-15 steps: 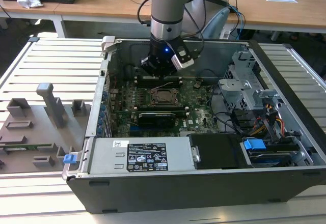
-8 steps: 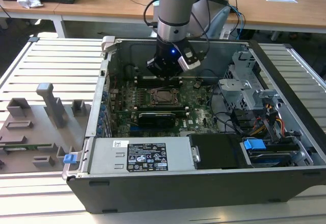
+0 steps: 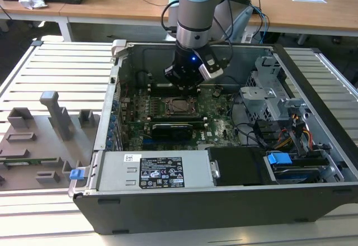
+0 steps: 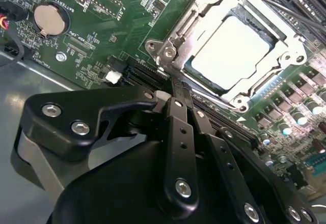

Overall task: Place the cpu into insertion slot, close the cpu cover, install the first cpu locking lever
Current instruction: 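Install the first cpu locking lever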

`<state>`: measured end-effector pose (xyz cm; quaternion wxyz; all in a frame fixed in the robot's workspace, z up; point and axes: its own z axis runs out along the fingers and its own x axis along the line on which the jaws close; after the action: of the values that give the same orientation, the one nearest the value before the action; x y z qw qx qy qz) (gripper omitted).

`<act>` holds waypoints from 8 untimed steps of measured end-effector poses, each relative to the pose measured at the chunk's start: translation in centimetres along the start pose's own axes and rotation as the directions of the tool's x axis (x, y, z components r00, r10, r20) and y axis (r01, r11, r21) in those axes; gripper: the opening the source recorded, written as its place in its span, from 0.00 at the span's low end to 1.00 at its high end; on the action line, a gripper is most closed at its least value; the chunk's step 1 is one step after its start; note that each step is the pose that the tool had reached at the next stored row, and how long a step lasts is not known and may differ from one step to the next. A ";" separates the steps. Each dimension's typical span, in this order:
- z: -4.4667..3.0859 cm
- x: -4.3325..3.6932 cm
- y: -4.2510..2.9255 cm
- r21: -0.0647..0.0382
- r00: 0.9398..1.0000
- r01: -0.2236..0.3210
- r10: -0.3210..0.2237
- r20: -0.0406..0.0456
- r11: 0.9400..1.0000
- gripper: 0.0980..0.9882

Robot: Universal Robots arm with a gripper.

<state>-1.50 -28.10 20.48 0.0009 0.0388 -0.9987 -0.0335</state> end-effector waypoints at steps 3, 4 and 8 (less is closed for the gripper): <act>0.27 -0.16 -0.15 -0.002 1.000 0.000 0.000 0.002 1.000 0.01; 0.32 -0.21 -0.22 -0.001 1.000 0.000 0.000 0.001 1.000 0.01; 0.37 -0.25 -0.25 0.000 1.000 0.000 0.000 0.000 1.000 0.01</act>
<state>-1.23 -28.30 20.10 0.0008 0.0387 -0.9987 -0.0337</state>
